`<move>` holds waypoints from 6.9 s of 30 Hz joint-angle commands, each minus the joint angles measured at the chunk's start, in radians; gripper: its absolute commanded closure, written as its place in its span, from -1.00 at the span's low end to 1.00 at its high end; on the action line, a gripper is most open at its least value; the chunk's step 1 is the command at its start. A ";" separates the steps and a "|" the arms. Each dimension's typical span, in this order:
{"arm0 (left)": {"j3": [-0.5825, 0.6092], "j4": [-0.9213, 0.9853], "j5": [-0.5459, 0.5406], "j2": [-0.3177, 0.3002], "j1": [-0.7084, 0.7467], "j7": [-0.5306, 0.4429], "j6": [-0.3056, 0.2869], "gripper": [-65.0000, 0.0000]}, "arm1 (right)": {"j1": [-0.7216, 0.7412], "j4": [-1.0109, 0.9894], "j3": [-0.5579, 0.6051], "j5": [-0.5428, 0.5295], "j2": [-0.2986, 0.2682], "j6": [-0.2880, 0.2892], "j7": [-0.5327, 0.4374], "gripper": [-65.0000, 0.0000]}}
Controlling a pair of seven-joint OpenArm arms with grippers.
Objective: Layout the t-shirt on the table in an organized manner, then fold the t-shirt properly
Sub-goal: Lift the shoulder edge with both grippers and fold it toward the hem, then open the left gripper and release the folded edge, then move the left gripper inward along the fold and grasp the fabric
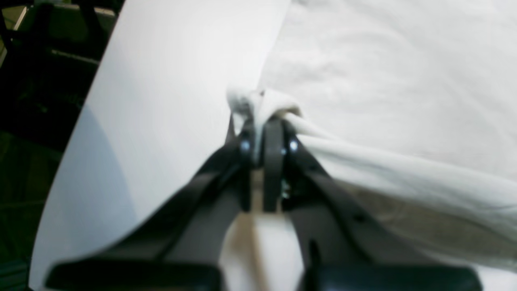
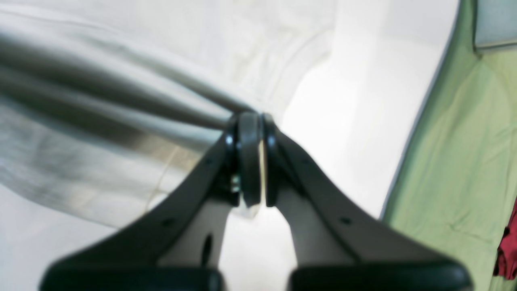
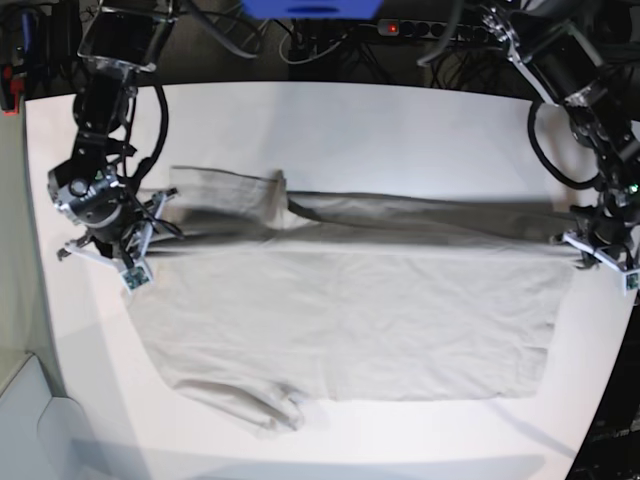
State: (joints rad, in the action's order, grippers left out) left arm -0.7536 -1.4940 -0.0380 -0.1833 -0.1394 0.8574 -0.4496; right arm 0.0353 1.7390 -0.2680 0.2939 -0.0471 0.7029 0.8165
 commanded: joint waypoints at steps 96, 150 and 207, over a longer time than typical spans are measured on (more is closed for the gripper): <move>0.167 0.181 0.025 -0.152 0.051 -0.092 0.007 1.00 | -0.117 0.072 -0.010 0.001 0.016 -0.005 -0.016 0.22; 0.676 0.142 0.453 -0.216 0.002 -0.062 -0.249 1.00 | -0.111 0.068 -0.010 0.001 0.003 -0.005 -0.016 0.22; 0.649 0.085 0.451 -0.213 0.070 -0.056 -0.249 1.00 | -0.097 -0.046 -0.098 0.000 -0.004 -0.005 -0.016 0.21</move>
State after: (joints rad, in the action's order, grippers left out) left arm -0.0975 -1.3926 0.4076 -0.3824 -0.0509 0.8043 -0.7036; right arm -0.0772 1.6775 -0.3653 0.3019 -0.0441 0.7025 0.8150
